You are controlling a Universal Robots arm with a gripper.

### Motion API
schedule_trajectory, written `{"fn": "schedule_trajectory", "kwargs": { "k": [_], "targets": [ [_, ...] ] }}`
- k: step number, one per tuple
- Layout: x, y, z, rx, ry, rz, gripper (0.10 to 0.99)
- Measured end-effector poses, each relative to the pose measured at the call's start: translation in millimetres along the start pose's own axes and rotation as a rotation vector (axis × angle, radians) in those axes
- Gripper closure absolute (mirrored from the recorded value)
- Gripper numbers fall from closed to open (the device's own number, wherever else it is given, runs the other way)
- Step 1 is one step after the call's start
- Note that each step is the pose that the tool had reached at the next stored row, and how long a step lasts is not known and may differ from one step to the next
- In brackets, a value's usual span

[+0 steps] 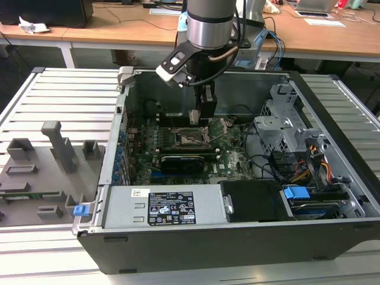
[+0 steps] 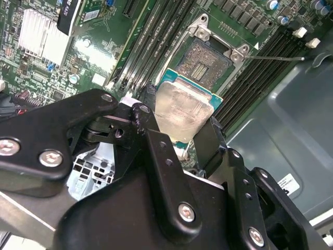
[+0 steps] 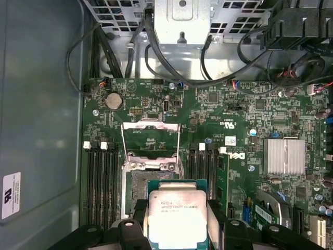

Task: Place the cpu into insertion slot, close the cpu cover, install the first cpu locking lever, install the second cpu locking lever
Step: 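Place the cpu into insertion slot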

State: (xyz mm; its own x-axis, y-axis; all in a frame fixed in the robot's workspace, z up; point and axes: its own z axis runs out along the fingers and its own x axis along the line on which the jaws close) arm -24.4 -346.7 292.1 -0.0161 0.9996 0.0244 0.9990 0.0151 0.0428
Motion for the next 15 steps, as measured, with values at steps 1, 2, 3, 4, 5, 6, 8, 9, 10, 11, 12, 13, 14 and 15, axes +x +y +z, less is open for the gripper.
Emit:
{"fn": "schedule_trajectory", "kwargs": {
  "k": [1, 2, 3, 4, 5, 6, 8, 9, 10, 11, 12, 13, 14, 15],
  "targets": [
    [0.0, 0.0, 0.6, 0.0, 0.0, 0.0, 0.549],
    [0.0, -0.1, 1.1, 0.0, 0.0, 0.0, 0.549],
    [0.0, -0.1, 2.0, 0.0, 0.0, 0.0, 0.549],
    [-0.1, -0.1, 2.4, 0.0, 0.0, 0.0, 0.549],
    [-0.1, -0.1, 2.8, 0.0, 0.0, 0.0, 0.549],
    [-0.1, -0.2, 3.3, 0.0, 0.0, 0.0, 0.549],
    [-0.1, -0.2, 4.2, 0.001, 0.0, 0.0, 0.549],
    [-0.1, -0.2, 4.6, 0.001, 0.0, 0.0, 0.549],
    [-0.1, -0.2, 5.0, 0.001, 0.0, 0.0, 0.549],
    [-0.1, -0.2, 5.3, 0.001, 0.0, 0.0, 0.549],
    [-0.1, -0.3, 5.6, 0.001, 0.0, 0.0, 0.549],
    [-0.2, -0.3, 6.0, 0.001, 0.0, 0.0, 0.549],
    [-0.2, -0.3, 6.5, 0.001, -0.0001, 0.0, 0.549],
    [-0.2, -0.3, 7.0, 0.001, 0.0, 0.001, 0.549]
  ]
}}
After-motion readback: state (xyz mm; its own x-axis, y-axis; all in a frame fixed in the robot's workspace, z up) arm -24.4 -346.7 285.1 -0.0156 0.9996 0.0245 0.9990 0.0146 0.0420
